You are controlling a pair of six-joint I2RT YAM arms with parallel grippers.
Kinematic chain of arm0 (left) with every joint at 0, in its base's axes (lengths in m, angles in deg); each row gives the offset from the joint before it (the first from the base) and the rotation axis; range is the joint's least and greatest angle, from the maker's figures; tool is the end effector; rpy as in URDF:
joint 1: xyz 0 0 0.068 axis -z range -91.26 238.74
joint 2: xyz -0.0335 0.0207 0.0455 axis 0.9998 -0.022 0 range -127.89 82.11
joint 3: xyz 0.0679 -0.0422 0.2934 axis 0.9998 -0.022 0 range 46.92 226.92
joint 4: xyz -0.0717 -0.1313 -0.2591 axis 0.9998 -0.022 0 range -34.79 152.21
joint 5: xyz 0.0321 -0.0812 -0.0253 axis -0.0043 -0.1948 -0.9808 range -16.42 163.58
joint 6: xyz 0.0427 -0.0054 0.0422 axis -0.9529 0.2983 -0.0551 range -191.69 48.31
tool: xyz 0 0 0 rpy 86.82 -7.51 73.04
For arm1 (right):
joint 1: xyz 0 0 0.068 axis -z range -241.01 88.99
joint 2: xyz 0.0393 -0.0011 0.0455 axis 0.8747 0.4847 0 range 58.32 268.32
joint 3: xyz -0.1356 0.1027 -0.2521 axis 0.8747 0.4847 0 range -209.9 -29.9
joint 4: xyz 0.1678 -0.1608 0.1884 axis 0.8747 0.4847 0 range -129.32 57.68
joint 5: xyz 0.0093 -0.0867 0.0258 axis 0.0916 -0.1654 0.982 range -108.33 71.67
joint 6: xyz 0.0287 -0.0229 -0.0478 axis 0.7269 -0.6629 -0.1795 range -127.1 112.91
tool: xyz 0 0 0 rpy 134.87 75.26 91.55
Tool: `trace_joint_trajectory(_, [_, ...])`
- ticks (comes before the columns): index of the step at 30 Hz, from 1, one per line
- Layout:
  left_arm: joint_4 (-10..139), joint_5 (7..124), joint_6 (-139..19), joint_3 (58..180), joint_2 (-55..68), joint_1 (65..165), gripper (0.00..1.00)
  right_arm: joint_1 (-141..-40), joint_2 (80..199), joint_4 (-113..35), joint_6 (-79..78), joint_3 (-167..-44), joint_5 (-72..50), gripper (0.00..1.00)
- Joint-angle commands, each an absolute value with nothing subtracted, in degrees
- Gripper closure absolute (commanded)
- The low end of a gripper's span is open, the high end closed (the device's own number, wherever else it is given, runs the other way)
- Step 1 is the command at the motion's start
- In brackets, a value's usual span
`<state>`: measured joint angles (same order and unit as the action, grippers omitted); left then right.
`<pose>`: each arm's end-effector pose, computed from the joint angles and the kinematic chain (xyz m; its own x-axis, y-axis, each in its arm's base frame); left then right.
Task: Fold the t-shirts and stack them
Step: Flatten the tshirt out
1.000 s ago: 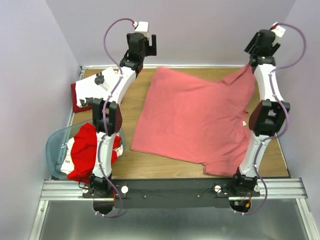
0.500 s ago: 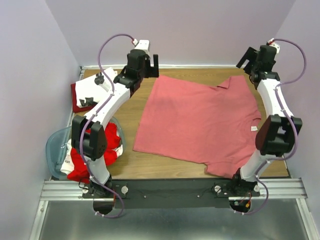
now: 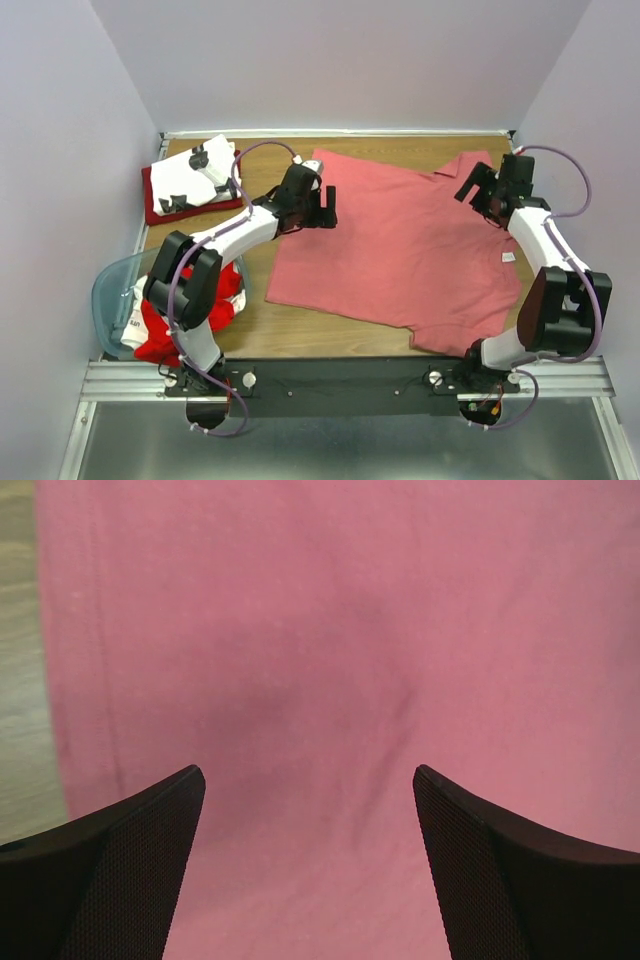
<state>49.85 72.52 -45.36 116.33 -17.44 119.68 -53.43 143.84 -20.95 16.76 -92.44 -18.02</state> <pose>0.3710 -0.2233 0.2343 -0.7526 -0.0659 -0.6552 0.2143 0.9163 -0.3383 0.3684 -0.0488 0.2745 -0.5472 0.4808 -0.6851 0.3818 0.8718 0.3069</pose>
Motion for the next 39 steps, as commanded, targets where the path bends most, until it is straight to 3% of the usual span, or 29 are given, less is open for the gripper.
trace_joint_trajectory(1, [53.5,66.38,-42.25,115.13,-20.97,120.29,0.08,-53.62,142.08,-17.79,18.21,-87.73,-16.4,0.0])
trace_joint_trajectory(9, [54.21,66.64,-42.68,116.18,-27.14,120.2,0.09,-53.62,150.24,-17.44,20.59,-86.5,-17.54,0.0])
trace_joint_trajectory(19, [54.04,65.94,-43.47,119.07,-33.29,116.87,0.09,-53.54,164.04,-17.26,21.38,-93.78,-18.07,0.0])
trace_joint_trajectory(32, [47.01,63.83,-47.96,141.91,-45.85,112.91,0.08,-53.62,181.87,-14.19,19.98,-116.96,-18.69,0.0])
trace_joint_trajectory(39, [43.93,63.91,-49.54,153.7,-49.11,112.73,0.09,-53.62,183.57,-12.61,16.55,-126.65,-12.97,0.0])
